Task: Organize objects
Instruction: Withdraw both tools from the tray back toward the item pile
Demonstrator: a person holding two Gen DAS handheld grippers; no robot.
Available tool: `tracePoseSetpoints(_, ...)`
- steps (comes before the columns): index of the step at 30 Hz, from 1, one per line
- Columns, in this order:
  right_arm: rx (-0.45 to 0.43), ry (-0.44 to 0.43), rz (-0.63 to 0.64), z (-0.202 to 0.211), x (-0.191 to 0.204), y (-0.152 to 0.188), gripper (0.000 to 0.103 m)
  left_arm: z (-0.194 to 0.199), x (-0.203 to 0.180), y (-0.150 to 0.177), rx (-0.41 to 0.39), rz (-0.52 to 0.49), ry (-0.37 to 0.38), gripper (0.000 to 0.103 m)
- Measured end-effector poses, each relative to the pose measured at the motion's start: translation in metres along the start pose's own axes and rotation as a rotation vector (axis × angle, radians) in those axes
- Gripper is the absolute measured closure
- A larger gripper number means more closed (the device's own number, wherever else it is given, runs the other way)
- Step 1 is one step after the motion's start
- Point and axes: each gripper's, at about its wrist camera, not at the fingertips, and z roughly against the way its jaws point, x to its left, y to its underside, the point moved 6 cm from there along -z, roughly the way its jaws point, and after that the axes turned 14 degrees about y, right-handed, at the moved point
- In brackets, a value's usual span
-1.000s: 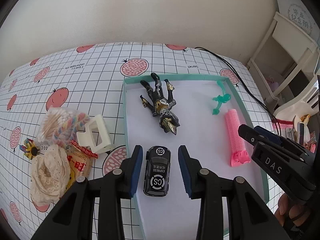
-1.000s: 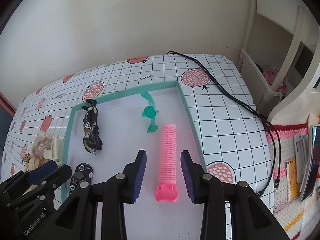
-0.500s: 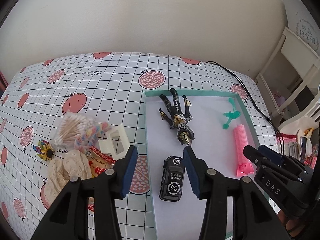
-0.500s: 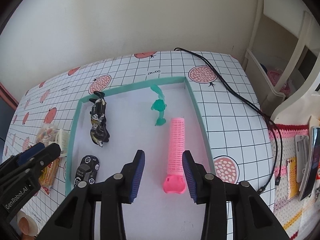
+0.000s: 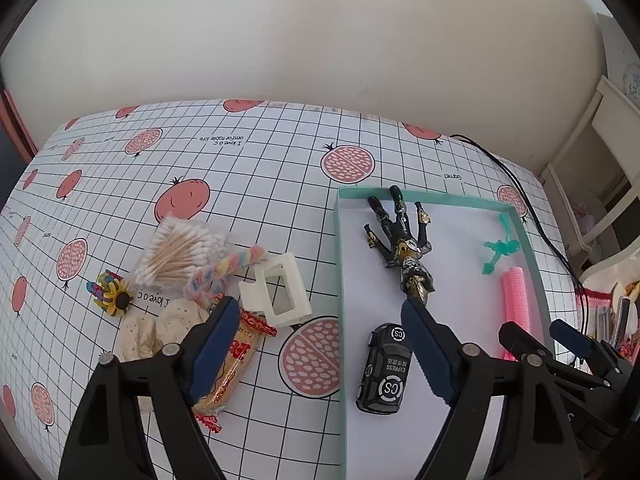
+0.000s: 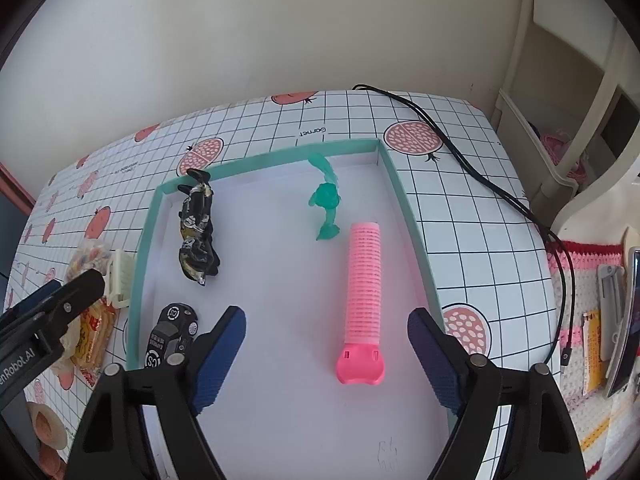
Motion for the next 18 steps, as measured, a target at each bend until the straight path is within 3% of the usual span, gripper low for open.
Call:
tracePoseSetpoints(4, -0.008, 0.005, -0.004, 0.001, -0.001, -0.001, 0.000, 0.004, 0.005, -0.003, -0.037, 0.003, -0.033, 0.007)
tracePoseSetpoints(18, 0.000, 0.014, -0.011, -0.002, -0.003, 0.000, 0.000, 0.004, 0.012, -0.003, -0.033, 0.026, -0.036, 0.007)
